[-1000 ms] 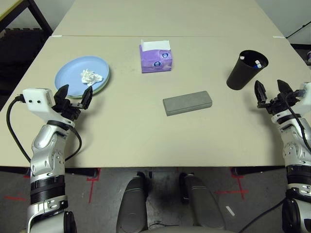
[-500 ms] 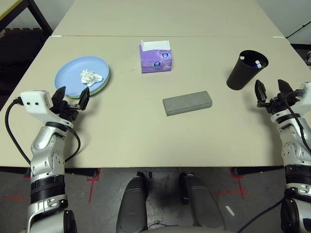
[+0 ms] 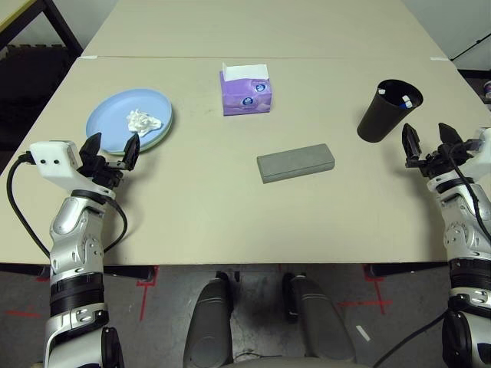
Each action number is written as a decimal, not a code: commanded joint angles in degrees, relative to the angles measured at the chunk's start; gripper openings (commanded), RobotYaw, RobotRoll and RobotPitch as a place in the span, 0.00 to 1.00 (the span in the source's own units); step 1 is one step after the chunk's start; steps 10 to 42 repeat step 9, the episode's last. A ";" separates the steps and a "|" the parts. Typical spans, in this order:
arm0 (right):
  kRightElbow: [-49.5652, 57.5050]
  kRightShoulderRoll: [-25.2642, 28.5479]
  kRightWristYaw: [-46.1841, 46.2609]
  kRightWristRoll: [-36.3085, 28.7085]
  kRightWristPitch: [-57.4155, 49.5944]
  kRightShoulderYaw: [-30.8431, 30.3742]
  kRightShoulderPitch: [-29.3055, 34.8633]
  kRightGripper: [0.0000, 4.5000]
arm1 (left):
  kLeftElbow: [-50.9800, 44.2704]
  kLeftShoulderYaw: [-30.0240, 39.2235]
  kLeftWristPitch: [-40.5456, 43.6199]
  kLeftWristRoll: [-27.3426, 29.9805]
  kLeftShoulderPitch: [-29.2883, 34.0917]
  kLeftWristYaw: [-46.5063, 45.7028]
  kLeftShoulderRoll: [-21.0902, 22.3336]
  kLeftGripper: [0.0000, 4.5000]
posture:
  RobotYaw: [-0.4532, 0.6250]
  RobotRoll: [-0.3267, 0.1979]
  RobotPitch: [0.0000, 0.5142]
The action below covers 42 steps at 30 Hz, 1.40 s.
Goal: Organize and tidy the items on the table.
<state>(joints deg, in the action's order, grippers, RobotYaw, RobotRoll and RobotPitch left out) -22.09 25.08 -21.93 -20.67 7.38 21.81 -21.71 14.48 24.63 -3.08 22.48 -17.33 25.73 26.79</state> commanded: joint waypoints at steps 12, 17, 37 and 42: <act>0.36 -0.32 0.50 0.00 0.66 0.58 0.52 1.00 | 1.06 0.03 -0.23 0.47 -0.33 0.39 -0.11 1.00 | 0.37 0.62 0.34; 0.36 -0.32 0.50 0.00 0.66 0.58 0.52 1.00 | 1.06 0.03 -0.23 0.47 -0.33 0.39 -0.11 1.00 | 0.37 0.62 0.34; 0.36 -0.32 0.50 0.00 0.66 0.58 0.52 1.00 | 1.06 0.03 -0.23 0.47 -0.33 0.39 -0.11 1.00 | 0.37 0.62 0.34; 0.36 -0.32 0.50 0.00 0.66 0.58 0.52 1.00 | 1.06 0.03 -0.23 0.47 -0.33 0.39 -0.11 1.00 | 0.37 0.62 0.34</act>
